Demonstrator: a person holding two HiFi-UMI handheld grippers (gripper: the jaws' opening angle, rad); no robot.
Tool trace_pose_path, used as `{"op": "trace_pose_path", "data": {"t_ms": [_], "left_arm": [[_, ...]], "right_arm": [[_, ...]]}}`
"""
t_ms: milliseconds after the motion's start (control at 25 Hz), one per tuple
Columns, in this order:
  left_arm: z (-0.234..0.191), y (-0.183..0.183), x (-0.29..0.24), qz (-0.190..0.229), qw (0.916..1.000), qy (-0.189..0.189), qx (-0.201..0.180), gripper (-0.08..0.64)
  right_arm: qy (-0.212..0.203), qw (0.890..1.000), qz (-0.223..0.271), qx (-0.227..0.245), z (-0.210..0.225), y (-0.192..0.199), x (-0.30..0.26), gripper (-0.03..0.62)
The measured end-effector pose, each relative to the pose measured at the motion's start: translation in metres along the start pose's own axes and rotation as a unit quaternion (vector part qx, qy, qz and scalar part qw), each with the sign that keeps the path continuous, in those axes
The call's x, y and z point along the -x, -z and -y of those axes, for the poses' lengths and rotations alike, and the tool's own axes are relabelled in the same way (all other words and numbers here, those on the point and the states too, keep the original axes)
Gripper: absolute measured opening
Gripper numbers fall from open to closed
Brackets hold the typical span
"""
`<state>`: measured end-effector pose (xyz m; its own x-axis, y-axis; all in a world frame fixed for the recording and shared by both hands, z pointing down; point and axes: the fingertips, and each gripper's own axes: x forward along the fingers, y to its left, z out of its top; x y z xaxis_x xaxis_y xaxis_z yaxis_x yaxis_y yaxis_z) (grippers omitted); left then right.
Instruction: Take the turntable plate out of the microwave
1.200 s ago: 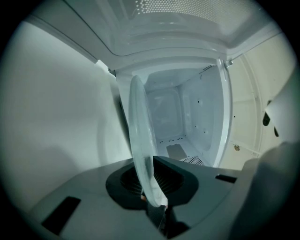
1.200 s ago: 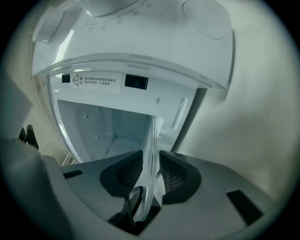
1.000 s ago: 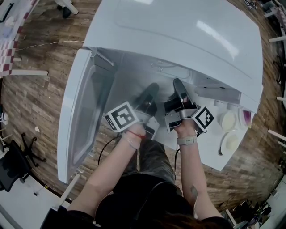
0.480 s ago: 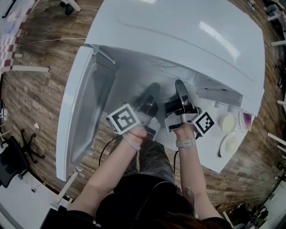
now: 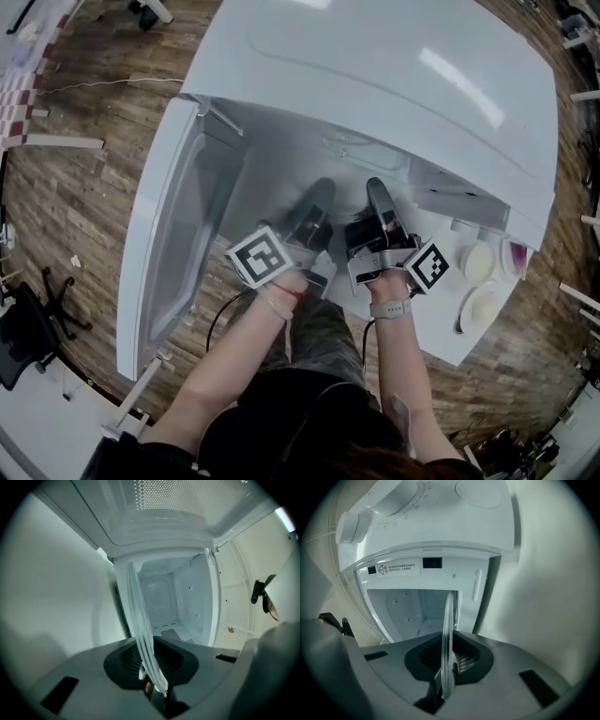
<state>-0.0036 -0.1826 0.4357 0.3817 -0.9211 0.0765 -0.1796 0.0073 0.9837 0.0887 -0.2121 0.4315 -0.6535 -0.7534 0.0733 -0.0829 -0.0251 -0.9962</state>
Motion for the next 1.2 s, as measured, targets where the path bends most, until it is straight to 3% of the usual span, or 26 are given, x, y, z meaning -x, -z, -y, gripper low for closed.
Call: {"op": "trace_pose_path", "data": {"t_ms": [200, 480, 880, 1040, 1200], "left_arm": [[-0.002, -0.005, -0.005, 0.017, 0.9998, 0.000, 0.012, 0.052], [0.002, -0.005, -0.006, 0.036, 0.9939, 0.017, 0.103, 0.041], [0.001, -0.002, 0.005, 0.043, 0.9915, 0.009, 0.122, 0.034], [-0.001, -0.003, 0.008, 0.037, 0.9939, 0.004, 0.104, 0.032], [0.000, -0.004, 0.006, 0.033, 0.9948, 0.008, 0.096, 0.032]], "right_arm": [[0.002, 1.000, -0.008, -0.003, -0.001, 0.005, 0.004, 0.038], [0.002, 1.000, -0.015, -0.005, -0.003, 0.009, 0.009, 0.038], [0.008, 0.999, -0.034, 0.006, -0.001, 0.019, 0.015, 0.040], [0.027, 0.998, -0.038, 0.033, 0.004, 0.018, 0.017, 0.044], [0.032, 0.999, -0.012, 0.034, 0.004, 0.005, 0.014, 0.052]]}}
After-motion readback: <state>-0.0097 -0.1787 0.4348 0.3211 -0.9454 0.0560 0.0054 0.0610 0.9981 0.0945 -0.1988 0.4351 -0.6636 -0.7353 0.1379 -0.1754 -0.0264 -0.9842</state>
